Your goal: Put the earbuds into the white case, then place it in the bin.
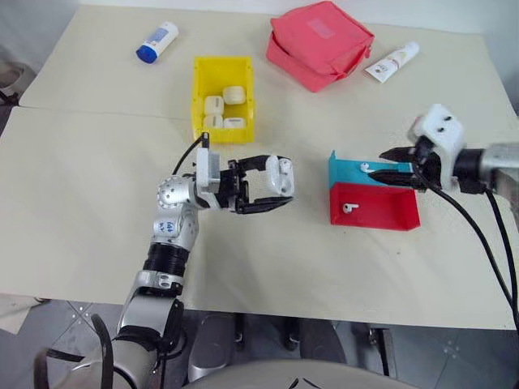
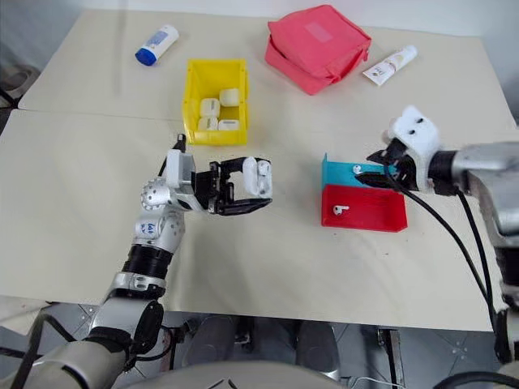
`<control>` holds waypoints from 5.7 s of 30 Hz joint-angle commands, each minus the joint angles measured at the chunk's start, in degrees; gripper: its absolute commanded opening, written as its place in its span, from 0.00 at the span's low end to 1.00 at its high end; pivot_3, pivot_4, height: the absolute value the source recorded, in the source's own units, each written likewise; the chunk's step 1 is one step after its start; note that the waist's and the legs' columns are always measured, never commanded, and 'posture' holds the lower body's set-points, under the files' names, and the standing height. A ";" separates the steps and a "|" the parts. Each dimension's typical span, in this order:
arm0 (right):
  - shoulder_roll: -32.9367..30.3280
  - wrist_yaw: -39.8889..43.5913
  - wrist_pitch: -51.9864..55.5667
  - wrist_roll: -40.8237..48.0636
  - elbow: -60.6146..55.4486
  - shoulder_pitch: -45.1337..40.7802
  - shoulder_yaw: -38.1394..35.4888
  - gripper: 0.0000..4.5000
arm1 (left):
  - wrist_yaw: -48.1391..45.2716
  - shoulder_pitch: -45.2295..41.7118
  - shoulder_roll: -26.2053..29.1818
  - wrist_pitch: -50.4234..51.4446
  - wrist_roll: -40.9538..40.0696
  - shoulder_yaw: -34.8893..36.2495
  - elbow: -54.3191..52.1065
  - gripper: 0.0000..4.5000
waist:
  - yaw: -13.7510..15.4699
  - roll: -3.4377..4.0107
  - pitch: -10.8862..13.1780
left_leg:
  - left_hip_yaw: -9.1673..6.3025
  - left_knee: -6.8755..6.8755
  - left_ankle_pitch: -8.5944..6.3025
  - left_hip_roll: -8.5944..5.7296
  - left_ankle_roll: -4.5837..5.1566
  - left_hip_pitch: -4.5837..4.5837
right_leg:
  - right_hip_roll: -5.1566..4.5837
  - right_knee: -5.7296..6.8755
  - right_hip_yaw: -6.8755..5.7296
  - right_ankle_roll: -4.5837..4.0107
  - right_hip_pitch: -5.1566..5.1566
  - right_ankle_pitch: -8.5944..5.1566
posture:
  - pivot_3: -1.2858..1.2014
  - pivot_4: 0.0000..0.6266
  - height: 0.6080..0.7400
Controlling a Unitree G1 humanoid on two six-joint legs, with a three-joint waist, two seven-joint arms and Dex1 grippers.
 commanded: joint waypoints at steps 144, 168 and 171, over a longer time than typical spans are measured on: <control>19.41 -15.71 1.84 34.95 -36.79 17.19 -11.75 0.48 | -2.92 -2.71 3.14 7.83 -1.08 0.20 -4.93 0.62 | -1.04 0.05 0.00 | 0.10 -0.09 0.03 -0.01 -0.03 -0.09 | 0.03 0.16 0.14 0.00 -0.27 0.00 | 0.52 0.24 1.00; 14.41 -25.69 14.57 36.96 -36.12 -3.32 -9.56 0.14 | 2.61 -7.33 8.42 3.83 12.32 -5.14 -0.54 0.62 | -1.13 0.05 0.00 | 0.08 -0.06 0.03 0.01 -0.03 -0.11 | 0.01 0.19 0.10 0.00 -0.29 0.00 | 0.52 0.24 1.00; 13.85 -26.57 18.53 34.20 -36.50 -6.64 -3.92 0.01 | 4.73 -9.33 9.11 2.73 15.44 -6.54 0.20 0.62 | -1.15 0.05 0.00 | 0.10 -0.08 0.03 0.00 -0.03 -0.12 | -0.01 0.18 0.11 0.00 -0.31 0.00 | 0.52 0.24 1.00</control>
